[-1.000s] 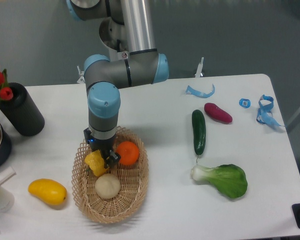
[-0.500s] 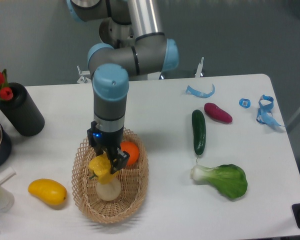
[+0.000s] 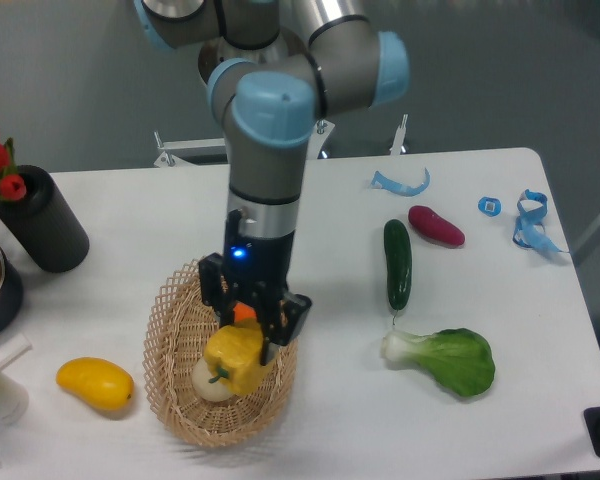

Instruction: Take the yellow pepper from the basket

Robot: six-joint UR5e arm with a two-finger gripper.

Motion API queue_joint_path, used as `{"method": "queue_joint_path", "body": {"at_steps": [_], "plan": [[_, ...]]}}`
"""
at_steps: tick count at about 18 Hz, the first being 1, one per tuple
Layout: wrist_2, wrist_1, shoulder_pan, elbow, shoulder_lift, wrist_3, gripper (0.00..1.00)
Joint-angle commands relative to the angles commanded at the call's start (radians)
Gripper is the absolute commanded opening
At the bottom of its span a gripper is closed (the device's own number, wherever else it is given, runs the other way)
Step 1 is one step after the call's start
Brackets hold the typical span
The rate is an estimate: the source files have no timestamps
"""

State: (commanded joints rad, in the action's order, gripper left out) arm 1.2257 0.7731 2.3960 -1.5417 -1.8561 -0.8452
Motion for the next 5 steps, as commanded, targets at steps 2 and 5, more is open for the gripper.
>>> {"method": "queue_joint_path", "body": {"at_steps": [2, 5], "plan": [[0.000, 0.000, 0.008, 0.000, 0.002, 0.000, 0.42], [0.000, 0.000, 0.008, 0.002, 0.000, 0.000, 0.42]]}}
